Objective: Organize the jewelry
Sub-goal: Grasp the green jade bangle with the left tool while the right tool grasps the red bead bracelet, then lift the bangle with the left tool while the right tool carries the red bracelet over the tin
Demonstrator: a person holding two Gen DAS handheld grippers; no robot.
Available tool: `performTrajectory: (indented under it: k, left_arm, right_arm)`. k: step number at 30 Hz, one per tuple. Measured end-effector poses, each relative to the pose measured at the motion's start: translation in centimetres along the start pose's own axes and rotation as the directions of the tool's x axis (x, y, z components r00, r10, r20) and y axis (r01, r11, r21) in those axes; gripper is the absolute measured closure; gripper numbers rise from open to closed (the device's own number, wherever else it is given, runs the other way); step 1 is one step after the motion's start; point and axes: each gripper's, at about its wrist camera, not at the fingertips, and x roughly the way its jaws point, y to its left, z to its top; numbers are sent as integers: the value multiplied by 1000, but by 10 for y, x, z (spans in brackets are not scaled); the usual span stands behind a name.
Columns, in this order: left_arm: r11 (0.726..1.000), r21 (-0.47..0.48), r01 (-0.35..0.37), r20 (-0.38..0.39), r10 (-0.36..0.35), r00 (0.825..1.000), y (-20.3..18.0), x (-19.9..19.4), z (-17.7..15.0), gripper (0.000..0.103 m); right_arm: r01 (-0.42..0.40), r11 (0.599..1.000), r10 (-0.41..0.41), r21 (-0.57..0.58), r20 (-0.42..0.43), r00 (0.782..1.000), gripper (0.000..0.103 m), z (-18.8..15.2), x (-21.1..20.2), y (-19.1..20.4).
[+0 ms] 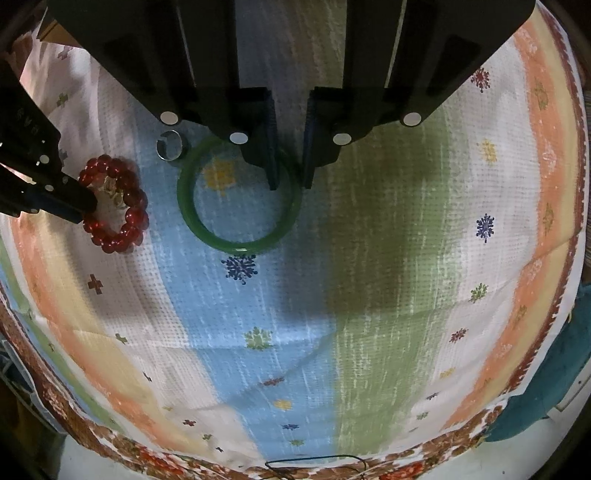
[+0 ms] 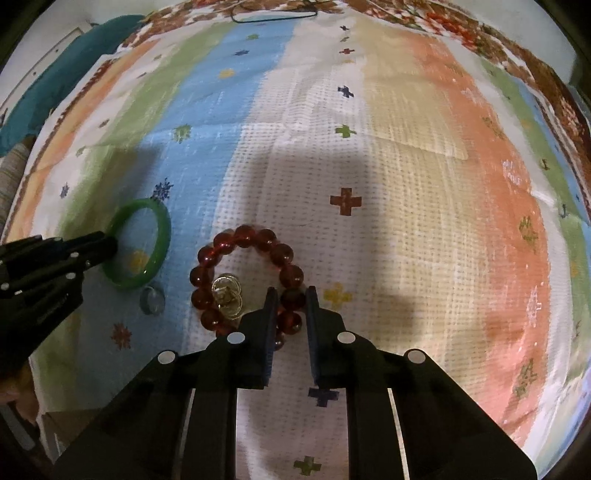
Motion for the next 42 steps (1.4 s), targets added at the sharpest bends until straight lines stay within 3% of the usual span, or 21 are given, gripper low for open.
performTrajectory:
  k: [42]
  left_arm:
    - [999, 17, 40, 120, -41, 992, -19, -88, -16, 95]
  right_arm:
    - [-26, 999, 30, -27, 166, 986, 89, -24, -95, 4]
